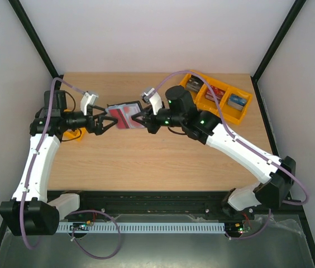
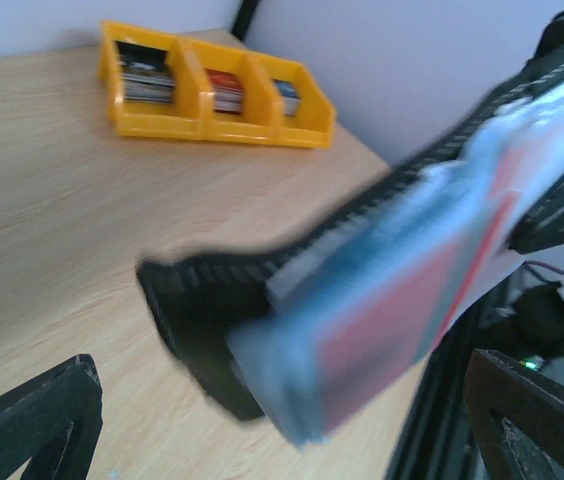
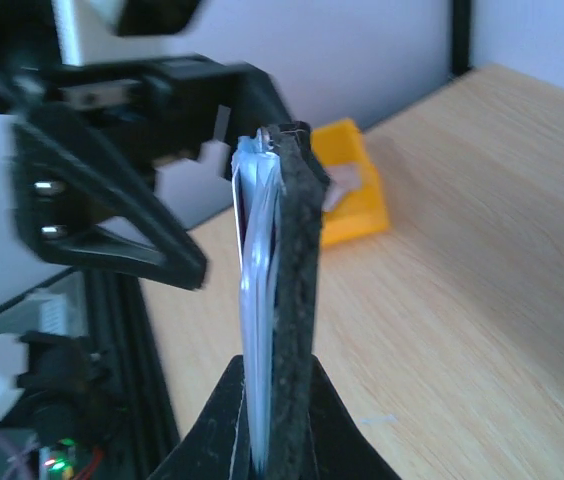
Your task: Take the credit cards out of the card holder
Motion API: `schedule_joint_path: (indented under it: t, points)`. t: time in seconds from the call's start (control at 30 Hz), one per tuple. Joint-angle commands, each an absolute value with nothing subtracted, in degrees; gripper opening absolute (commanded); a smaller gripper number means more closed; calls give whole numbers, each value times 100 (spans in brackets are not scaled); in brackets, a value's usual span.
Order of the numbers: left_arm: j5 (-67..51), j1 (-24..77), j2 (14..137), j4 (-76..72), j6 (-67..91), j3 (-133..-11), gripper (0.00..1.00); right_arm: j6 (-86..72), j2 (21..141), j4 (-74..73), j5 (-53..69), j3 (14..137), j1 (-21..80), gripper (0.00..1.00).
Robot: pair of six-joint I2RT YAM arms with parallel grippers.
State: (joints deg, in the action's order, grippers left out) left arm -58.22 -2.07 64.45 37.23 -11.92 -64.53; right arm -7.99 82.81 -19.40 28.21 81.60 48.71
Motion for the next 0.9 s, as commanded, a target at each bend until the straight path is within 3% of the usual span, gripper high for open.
schedule_joint_path:
  t: [0.0, 0.2, 0.27, 0.3, 0.43, 0.47, 0.67, 0.77, 0.87]
  points:
    - [-6950, -184, 6352, 4039, -1517, -6495, 99, -616, 7937, -875, 4223, 7824, 4797, 2]
    - [-6991, -114, 6346, 4144, -1633, -6523, 99, -768, 8005, -549, 4840, 7748, 4708, 2]
    - [-7072, -114, 6346, 4216, -1717, -6534, 91, -769, 7964, -470, 4892, 7693, 4669, 2]
    - [-7131, -114, 6346, 4302, -1819, -6554, 78, -790, 7944, -436, 4895, 7660, 4638, 2]
    - [-7315, -114, 6337, 4627, -2185, -6670, 7, -907, 7932, -336, 4903, 7553, 4519, 2]
    - [-7326, -114, 6337, 4696, -2253, -6692, 3, -908, 7947, -340, 4908, 7550, 4507, 2]
    - [-7317, -123, 6319, 4954, -2514, -6775, 2, -991, 7907, -343, 4493, 7435, 4321, 3]
    - [-7068, -129, 6312, 4715, -2190, -6718, 2, -1124, 7885, -459, 3815, 7377, 4190, 27]
    - [-6608, -123, 6294, 4290, -1692, -6574, 2, -1111, 7882, -817, 2999, 7476, 4130, 44]
